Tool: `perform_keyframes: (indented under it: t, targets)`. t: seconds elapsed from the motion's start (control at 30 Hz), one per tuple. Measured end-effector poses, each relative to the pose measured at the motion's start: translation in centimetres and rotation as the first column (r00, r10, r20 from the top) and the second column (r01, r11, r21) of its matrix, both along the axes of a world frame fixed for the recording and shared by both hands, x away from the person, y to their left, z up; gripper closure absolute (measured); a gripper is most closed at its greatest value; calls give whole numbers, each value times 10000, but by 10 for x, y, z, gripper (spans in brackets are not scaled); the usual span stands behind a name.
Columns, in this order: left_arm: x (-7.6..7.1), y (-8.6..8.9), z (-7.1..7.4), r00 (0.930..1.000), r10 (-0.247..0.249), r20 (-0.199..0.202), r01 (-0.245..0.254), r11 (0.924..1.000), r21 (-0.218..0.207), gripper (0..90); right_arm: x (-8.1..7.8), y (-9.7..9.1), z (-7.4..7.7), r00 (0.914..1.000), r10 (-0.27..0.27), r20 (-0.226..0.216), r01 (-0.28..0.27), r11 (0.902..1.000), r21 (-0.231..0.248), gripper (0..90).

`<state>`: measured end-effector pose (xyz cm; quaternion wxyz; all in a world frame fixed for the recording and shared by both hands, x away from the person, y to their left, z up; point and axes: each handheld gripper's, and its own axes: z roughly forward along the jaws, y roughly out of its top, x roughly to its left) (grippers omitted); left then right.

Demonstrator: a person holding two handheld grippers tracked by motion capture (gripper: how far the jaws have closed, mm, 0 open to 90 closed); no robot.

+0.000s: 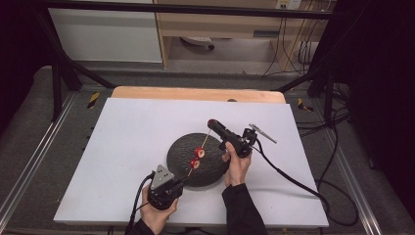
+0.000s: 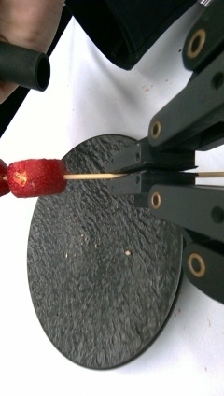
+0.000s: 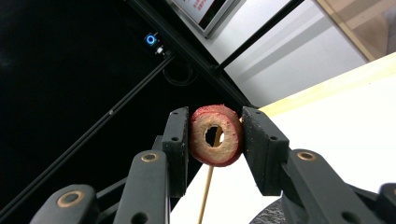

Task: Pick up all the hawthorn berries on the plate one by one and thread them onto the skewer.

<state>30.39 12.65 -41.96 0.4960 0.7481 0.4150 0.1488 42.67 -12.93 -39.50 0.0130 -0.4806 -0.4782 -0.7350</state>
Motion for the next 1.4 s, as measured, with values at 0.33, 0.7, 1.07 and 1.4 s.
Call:
perform_keyframes:
  t: [0.33,0.7,1.07,1.4]
  targets:
    - [-3,9,2,9988,-471,110,467,9983,348,886,3,-6,7,9999,-8,121,12,9996,-268,635]
    - [-2,14,4,9992,-405,-56,407,9984,403,885,3,-6,4,9976,641,248,-613,9929,-1016,633]
    - [-12,3,7,9997,227,-24,-228,9994,-262,884,-1,0,0,9961,-261,844,288,9991,-307,635]
    - [-17,-11,9,9990,448,84,-445,9984,-340,884,-3,0,1,9947,-480,905,487,9988,-54,636]
